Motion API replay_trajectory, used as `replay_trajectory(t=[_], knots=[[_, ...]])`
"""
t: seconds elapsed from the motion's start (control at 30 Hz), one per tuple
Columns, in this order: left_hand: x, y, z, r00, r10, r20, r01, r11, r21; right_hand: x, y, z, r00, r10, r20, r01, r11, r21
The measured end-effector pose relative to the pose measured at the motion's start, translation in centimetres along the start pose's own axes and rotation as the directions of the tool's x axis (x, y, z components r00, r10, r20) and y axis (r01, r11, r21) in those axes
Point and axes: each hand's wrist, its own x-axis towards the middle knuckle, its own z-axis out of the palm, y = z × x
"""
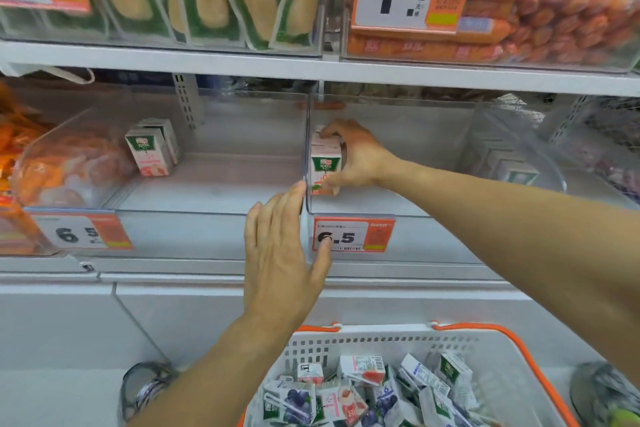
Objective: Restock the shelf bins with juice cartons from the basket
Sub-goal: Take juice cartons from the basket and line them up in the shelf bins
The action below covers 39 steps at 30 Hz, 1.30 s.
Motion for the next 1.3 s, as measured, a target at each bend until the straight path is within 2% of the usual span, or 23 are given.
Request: replay_trajectory(t=[0.13,0.33,0.4,0.47,0.53,0.6,0.63,0.7,0.73,0.77,0.8,0.83,0.87,0.9,0.97,1.0,1.07,1.1,1.13,1.23,1.3], knots=[[0.0,0.0,0.3,1.000,-0.005,-0.006,0.005,1.000,-0.026,-0.5,-0.6,0.7,0.997,0.077,0.020,-0.072,0.981,-0.183],[-0.2,0.0,0.3,0.999,0.008,-0.036,-0.008,1.000,0.014,-1.8,-1.4,-0.7,0.979,0.153,0.134,-0.134,0.981,-0.144],[-0.2,0.0,0.1,0.999,0.011,-0.031,-0.011,1.000,0.017,-3.4,-1.9,-2.3,0.987,0.150,0.058,-0.144,0.986,-0.086],[-0.4,0.0,0.1,1.000,0.020,-0.023,-0.020,0.999,0.035,-6.5,-2.6,-4.3,0.989,0.121,-0.080,-0.123,0.992,-0.022],[-0.7,0.3,0.1,0.999,0.013,-0.038,-0.011,0.999,0.047,-11.2,-3.3,-6.1,0.973,0.048,-0.227,-0.034,0.997,0.066],[-0.7,1.3,-0.4,0.992,0.044,-0.115,-0.040,0.999,0.029,-16.6,-3.6,-7.0,0.948,0.004,-0.318,0.046,0.988,0.149],[-0.7,2.1,-0.8,0.984,0.089,-0.153,-0.088,0.996,0.013,-19.2,-3.6,-7.0,0.951,0.016,-0.309,0.048,0.979,0.199],[-1.1,3.8,-1.0,0.973,0.188,-0.135,-0.200,0.976,-0.081,-23.7,-2.5,-5.7,0.982,0.080,-0.168,-0.025,0.950,0.311],[-1.6,4.8,-0.8,0.978,0.198,-0.057,-0.206,0.963,-0.175,-25.5,-1.6,-4.7,0.992,0.116,-0.051,-0.091,0.932,0.352],[-2.4,5.6,-0.4,0.984,0.157,0.082,-0.130,0.954,-0.271,-27.2,-0.4,-3.3,0.985,0.150,0.089,-0.172,0.910,0.377],[-3.5,6.3,0.0,0.957,0.068,0.282,0.027,0.947,-0.321,-28.7,0.9,-1.8,0.955,0.177,0.236,-0.260,0.882,0.392],[-4.9,6.6,0.6,0.860,-0.020,0.510,0.203,0.930,-0.306,-30.2,2.2,0.0,0.908,0.201,0.367,-0.343,0.860,0.378],[-6.5,6.5,1.2,0.705,-0.063,0.706,0.310,0.923,-0.227,-31.7,3.4,1.7,0.858,0.214,0.468,-0.404,0.843,0.355],[-8.1,6.0,1.7,0.528,-0.061,0.847,0.291,0.950,-0.113,-33.0,4.4,3.4,0.813,0.218,0.539,-0.436,0.843,0.316],[-11.3,5.0,2.2,0.200,-0.075,0.977,0.081,0.995,0.060,-35.1,5.3,6.2,0.739,0.201,0.643,-0.430,0.875,0.220],[-12.7,4.6,2.3,0.087,-0.108,0.990,-0.007,0.994,0.109,-35.9,5.3,7.2,0.695,0.189,0.694,-0.410,0.897,0.165],[-15.0,4.3,2.7,-0.050,-0.186,0.981,-0.066,0.981,0.182,-37.1,4.8,8.7,0.599,0.156,0.785,-0.358,0.929,0.089],[-16.0,4.3,2.9,-0.083,-0.217,0.973,-0.052,0.976,0.213,-37.5,4.6,9.3,0.563,0.131,0.816,-0.324,0.943,0.072],[-16.9,4.4,3.2,-0.086,-0.244,0.966,-0.003,0.970,0.245,-37.8,4.3,9.9,0.536,0.111,0.837,-0.288,0.956,0.058],[-19.9,5.1,4.5,0.027,-0.340,0.940,0.252,0.912,0.323,-38.5,3.7,11.4,0.474,0.068,0.878,-0.188,0.982,0.026],[-21.6,5.5,5.1,0.096,-0.376,0.922,0.313,0.890,0.331,-38.8,3.2,11.9,0.466,0.028,0.884,-0.140,0.989,0.042]])
